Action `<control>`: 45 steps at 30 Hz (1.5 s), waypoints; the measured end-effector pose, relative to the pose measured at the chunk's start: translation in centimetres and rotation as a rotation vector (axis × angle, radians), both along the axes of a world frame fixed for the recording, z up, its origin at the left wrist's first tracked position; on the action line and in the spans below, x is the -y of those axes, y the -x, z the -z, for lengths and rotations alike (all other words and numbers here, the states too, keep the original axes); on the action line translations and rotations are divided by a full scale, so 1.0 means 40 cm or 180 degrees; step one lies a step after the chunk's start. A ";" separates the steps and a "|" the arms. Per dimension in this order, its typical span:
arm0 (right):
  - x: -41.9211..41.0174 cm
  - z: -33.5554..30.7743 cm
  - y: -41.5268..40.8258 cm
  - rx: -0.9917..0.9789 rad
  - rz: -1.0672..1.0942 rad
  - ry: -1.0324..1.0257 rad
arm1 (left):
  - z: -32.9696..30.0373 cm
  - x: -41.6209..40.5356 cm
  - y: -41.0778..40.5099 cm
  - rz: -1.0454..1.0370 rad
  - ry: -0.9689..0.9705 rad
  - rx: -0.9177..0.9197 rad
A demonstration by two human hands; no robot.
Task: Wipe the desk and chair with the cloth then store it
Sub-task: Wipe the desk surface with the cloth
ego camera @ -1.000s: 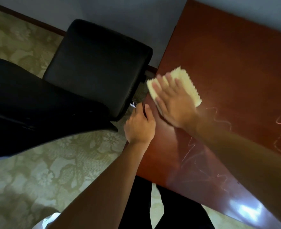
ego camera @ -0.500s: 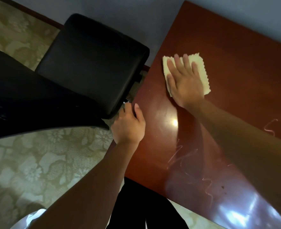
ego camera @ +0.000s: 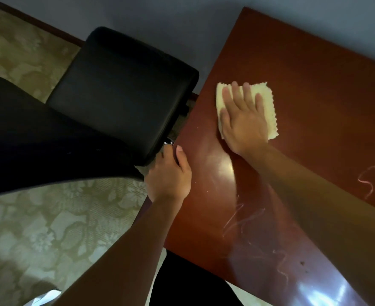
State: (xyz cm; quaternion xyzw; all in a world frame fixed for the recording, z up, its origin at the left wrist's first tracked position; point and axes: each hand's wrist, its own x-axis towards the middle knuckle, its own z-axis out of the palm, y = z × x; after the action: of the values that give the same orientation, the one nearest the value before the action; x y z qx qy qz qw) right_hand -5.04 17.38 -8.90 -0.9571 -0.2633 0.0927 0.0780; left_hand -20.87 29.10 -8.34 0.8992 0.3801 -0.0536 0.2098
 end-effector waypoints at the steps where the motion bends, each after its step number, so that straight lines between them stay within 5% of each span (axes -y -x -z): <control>1: -0.012 -0.001 0.031 -0.0021 -0.0210 0.0003 | -0.003 0.003 -0.001 -0.0005 0.0019 0.0032; 8: 0.126 -0.013 0.280 -0.0113 -0.1435 0.0066 | 0.001 0.003 0.001 -0.0180 0.0062 0.0187; 15: -0.015 -0.005 0.087 -0.0140 -0.0316 0.0099 | 0.014 -0.002 0.007 -0.0162 0.0099 0.0306; 26: 0.035 -0.011 0.347 -0.0149 -0.1404 0.0263 | -0.001 0.002 0.019 -0.0152 0.0333 0.0442; 34: -0.002 -0.010 0.160 -0.0063 -0.0334 0.0181 | 0.001 -0.003 0.017 0.0043 0.0289 0.0327; 45: 0.043 -0.002 0.626 -0.0091 -0.0211 0.0145 | 0.009 -0.005 0.026 0.0215 0.0254 0.0442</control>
State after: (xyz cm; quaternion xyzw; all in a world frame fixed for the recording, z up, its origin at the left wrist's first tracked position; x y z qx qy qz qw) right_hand -30.06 15.68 -8.80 -0.9479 -0.2915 0.1148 0.0568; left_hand -21.90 29.29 -8.70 0.9040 0.3317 -0.0133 0.2693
